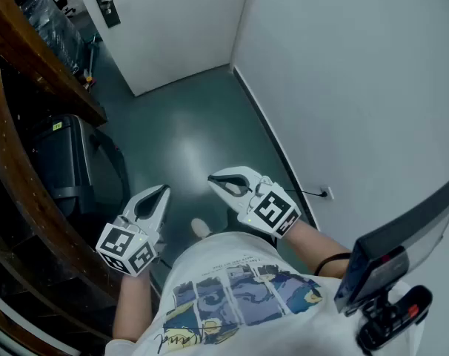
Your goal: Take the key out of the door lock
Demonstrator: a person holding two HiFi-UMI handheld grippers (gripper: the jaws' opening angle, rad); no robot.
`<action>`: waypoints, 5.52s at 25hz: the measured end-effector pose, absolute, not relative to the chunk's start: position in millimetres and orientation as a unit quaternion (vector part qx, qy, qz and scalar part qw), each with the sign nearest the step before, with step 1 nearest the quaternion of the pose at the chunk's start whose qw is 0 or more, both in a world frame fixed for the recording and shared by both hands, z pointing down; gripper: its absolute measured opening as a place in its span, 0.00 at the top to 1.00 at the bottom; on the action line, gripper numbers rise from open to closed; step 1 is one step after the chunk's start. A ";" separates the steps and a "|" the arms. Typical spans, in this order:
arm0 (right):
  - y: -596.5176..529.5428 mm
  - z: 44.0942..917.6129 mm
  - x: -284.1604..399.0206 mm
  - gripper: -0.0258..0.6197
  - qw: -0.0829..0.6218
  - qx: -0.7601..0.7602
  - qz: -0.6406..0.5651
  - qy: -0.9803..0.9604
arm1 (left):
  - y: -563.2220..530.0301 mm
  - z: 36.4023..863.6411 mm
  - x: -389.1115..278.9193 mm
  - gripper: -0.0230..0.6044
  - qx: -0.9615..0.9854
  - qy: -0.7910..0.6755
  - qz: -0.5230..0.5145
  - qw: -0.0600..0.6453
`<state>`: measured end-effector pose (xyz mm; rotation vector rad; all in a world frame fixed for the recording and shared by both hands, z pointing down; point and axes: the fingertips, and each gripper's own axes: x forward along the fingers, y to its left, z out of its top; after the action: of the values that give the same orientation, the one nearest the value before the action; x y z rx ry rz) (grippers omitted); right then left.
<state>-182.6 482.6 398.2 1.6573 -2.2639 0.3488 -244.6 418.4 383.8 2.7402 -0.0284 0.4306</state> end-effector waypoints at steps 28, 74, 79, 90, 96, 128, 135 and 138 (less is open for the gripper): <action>427.6 408.3 -139.8 0.92 0.155 0.574 0.127 -0.794 | 362.8 402.9 -218.3 0.95 0.971 -0.052 0.171 0.159; -109.9 384.5 108.7 0.82 0.229 0.485 -0.015 -0.844 | -137.6 431.4 18.9 0.85 0.941 -0.179 0.151 0.244; -181.2 381.8 139.9 0.78 0.258 0.434 -0.082 -0.859 | -190.7 446.1 41.7 0.82 0.921 -0.228 0.141 0.284; -276.0 400.6 150.0 0.70 0.293 0.342 -0.131 -0.883 | -279.8 485.8 66.5 0.73 0.879 -0.310 0.115 0.344; -290.2 414.1 141.8 0.72 0.298 0.289 -0.125 -0.901 | -312.0 490.6 76.0 0.70 0.850 -0.321 0.044 0.414; -288.7 419.3 134.5 0.78 0.290 0.272 -0.114 -0.911 | -335.4 501.3 100.3 0.93 0.714 -0.224 -0.197 0.634; -286.4 419.4 133.9 0.78 0.297 0.280 -0.112 -0.906 | -330.1 501.2 98.1 0.93 0.688 -0.232 -0.202 0.658; -286.3 418.5 133.6 0.78 0.297 0.276 -0.103 -0.908 | -320.2 499.1 93.1 0.93 0.689 -0.235 -0.194 0.658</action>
<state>133.6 -286.3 418.5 0.7340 -2.4154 -0.2737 93.1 -320.2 499.1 1.5600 -0.5328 -0.4404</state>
